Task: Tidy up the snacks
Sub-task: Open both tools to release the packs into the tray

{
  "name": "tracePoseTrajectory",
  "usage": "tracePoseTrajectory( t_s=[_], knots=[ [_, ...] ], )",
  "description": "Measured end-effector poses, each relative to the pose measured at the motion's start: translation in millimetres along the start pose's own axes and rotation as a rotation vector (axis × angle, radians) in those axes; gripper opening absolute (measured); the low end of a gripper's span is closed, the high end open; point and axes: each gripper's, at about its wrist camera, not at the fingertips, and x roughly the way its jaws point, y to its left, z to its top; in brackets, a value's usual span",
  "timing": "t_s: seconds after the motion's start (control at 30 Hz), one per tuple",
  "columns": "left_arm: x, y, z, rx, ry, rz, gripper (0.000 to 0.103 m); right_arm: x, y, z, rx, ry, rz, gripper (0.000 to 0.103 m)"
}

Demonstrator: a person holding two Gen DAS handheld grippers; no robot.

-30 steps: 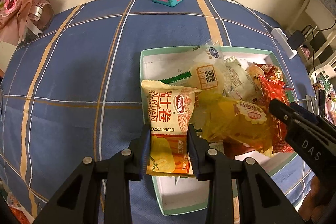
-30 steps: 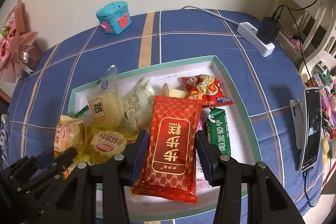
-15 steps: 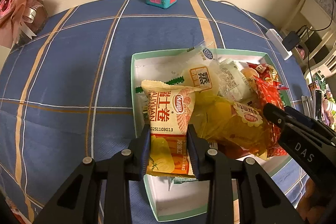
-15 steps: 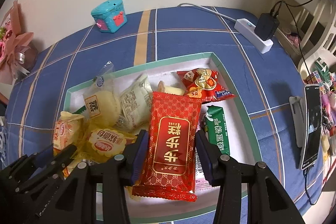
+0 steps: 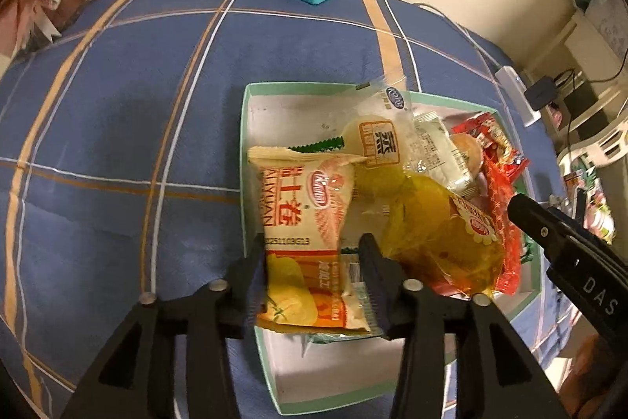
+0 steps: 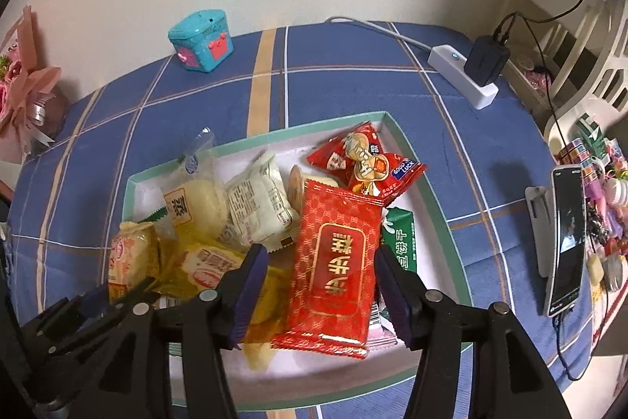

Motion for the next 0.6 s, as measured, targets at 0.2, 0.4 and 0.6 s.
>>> tracePoseTrajectory(
  t_s=[0.2,0.4,0.6],
  knots=[
    [-6.3,0.2,1.6,-0.010,-0.002,-0.024,0.062,-11.6,-0.8,2.2,0.009,-0.019,0.005,0.061],
    [-18.8,10.4,3.8,-0.048,-0.008,-0.041,0.069,-21.1,-1.0,4.1,0.013,-0.038,0.010,0.061],
    [-35.1,25.0,4.8,-0.091,-0.034,-0.051,0.074,-24.1,0.3,3.9,0.009,-0.040,0.017,0.061]
  ],
)
